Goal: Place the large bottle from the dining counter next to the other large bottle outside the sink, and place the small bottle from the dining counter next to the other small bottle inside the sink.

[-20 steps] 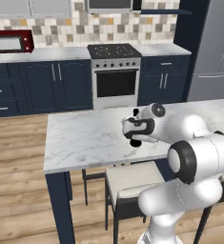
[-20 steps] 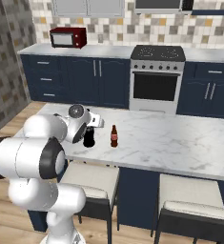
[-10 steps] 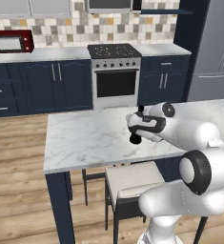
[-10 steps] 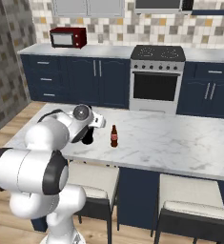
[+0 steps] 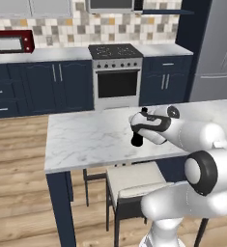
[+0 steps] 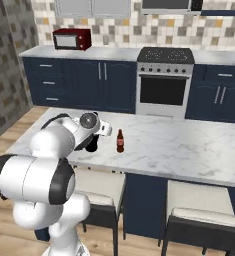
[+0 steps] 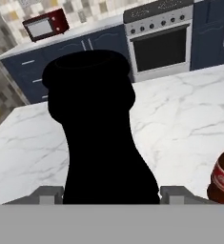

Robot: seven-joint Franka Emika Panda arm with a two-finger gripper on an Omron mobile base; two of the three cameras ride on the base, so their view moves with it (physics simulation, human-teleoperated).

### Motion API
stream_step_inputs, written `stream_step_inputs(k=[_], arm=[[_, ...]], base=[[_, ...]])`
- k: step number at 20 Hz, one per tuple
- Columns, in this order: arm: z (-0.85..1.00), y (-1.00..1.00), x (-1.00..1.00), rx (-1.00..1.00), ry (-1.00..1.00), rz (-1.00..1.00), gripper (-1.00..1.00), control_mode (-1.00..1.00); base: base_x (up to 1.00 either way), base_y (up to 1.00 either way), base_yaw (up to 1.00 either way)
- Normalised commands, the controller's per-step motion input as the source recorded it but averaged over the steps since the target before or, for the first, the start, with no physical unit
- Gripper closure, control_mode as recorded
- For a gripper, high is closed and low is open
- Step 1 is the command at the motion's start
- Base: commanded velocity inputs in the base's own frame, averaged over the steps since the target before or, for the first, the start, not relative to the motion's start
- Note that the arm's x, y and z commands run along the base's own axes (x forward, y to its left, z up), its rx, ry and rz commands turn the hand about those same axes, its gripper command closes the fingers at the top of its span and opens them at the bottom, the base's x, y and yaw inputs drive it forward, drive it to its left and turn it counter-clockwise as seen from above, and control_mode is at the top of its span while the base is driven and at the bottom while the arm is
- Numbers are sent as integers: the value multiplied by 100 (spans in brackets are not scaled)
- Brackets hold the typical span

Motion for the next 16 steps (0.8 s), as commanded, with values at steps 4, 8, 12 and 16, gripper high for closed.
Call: stream_step_inputs(k=[4,8,12,16], arm=[[0,0,0,0,0,0,100,100],[0,0,0,0,0,0,100,100],[0,0,0,0,0,0,100,100],[0,0,0,0,0,0,100,100]], base=[[-72,0,0],[-43,-1,-2],[-1,-1,-19],[0,-1,-32]])
